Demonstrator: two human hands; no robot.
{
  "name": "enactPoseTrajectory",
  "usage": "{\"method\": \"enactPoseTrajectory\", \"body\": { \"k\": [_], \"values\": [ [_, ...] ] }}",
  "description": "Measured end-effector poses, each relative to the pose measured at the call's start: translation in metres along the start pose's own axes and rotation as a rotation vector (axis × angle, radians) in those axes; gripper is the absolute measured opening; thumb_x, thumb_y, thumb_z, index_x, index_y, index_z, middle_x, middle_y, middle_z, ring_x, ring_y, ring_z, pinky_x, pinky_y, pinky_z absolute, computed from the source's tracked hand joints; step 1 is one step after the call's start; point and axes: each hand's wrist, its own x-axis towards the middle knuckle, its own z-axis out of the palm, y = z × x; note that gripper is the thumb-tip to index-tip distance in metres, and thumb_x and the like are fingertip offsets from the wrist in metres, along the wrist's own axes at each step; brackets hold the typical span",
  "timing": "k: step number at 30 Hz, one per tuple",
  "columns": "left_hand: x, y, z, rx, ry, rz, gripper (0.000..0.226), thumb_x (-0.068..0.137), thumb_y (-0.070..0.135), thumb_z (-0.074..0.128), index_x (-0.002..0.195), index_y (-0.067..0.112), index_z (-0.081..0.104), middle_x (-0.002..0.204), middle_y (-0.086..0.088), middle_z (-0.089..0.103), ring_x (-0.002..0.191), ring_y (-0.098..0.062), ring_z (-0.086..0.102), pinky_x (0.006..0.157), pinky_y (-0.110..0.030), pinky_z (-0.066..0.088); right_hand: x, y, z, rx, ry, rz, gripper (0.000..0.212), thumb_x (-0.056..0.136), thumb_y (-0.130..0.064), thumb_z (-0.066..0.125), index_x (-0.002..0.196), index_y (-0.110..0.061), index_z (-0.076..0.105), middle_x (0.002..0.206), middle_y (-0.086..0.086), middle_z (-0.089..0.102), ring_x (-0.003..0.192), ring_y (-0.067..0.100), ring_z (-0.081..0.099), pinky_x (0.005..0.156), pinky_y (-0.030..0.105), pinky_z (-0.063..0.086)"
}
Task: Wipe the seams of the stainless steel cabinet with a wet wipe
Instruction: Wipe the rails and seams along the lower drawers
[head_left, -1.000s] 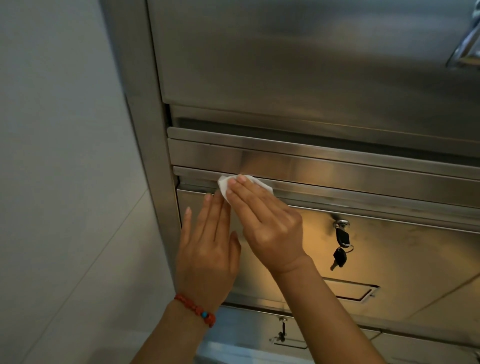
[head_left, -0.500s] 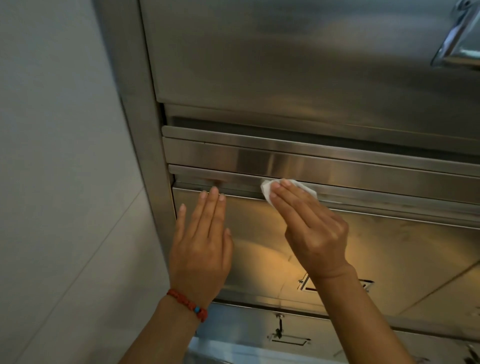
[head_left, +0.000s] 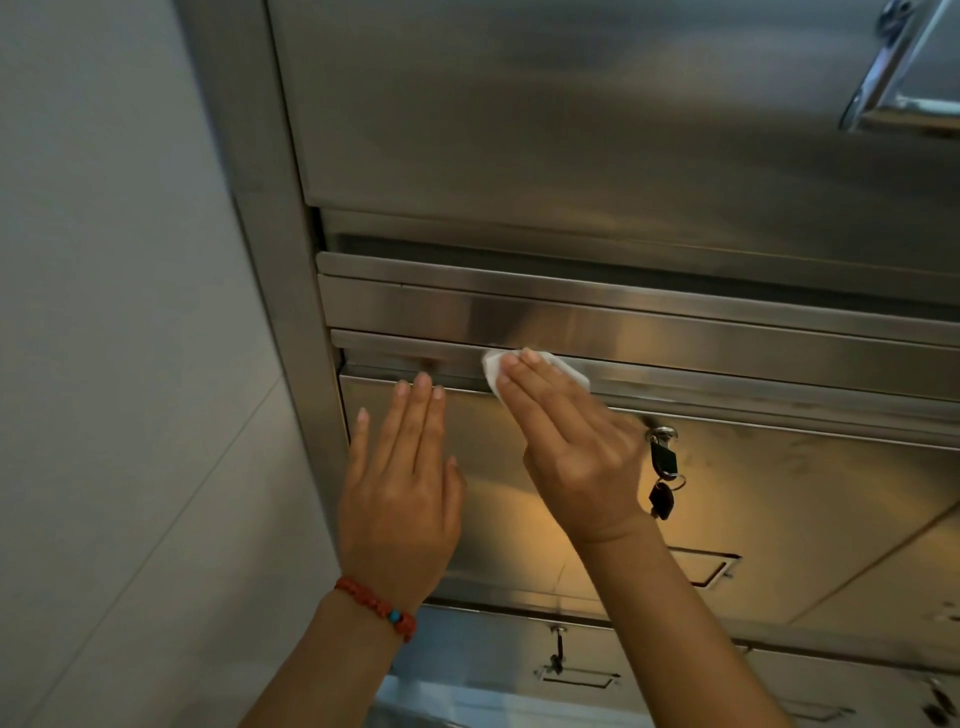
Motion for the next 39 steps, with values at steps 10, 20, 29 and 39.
{"method": "enactPoseTrajectory", "body": {
  "k": [10,20,29,39],
  "values": [
    [-0.002,0.0,0.002,-0.028,0.006,-0.01,0.049,0.088,0.02,0.039,0.127,-0.007,0.051,0.133,-0.022,0.05,0.125,-0.037,0.045,0.098,-0.062,0.036,0.018,-0.019,0.016,0.102,-0.044,-0.055,0.017,0.084,-0.001,0.062,0.096,-0.001,0.074,0.103,0.015,0.07,0.1,0.023,0.067,0.086,0.033,0.055],
    [-0.001,-0.002,0.0,0.002,-0.001,0.01,0.048,0.087,0.018,0.038,0.127,-0.006,0.052,0.134,-0.021,0.049,0.125,-0.037,0.045,0.101,-0.061,0.033,0.009,0.006,0.003,0.056,-0.086,-0.132,0.017,0.09,0.0,0.059,0.1,-0.001,0.073,0.106,0.014,0.069,0.103,0.022,0.066,0.088,0.033,0.054],
    [-0.001,0.001,-0.002,0.011,-0.042,-0.004,0.051,0.087,0.02,0.036,0.128,-0.006,0.05,0.135,-0.021,0.047,0.126,-0.037,0.044,0.101,-0.059,0.032,-0.005,0.025,-0.016,-0.001,-0.108,-0.097,0.018,0.089,0.0,0.06,0.103,-0.001,0.072,0.109,0.014,0.068,0.104,0.024,0.065,0.089,0.036,0.053],
    [-0.002,0.024,-0.011,-0.04,-0.135,-0.072,0.057,0.086,0.026,0.033,0.131,-0.007,0.045,0.138,-0.024,0.043,0.126,-0.039,0.042,0.1,-0.059,0.026,-0.011,0.023,-0.04,-0.034,-0.113,0.017,0.019,0.088,0.003,0.058,0.099,-0.001,0.073,0.106,0.016,0.069,0.101,0.026,0.066,0.089,0.039,0.053]
  ]
}}
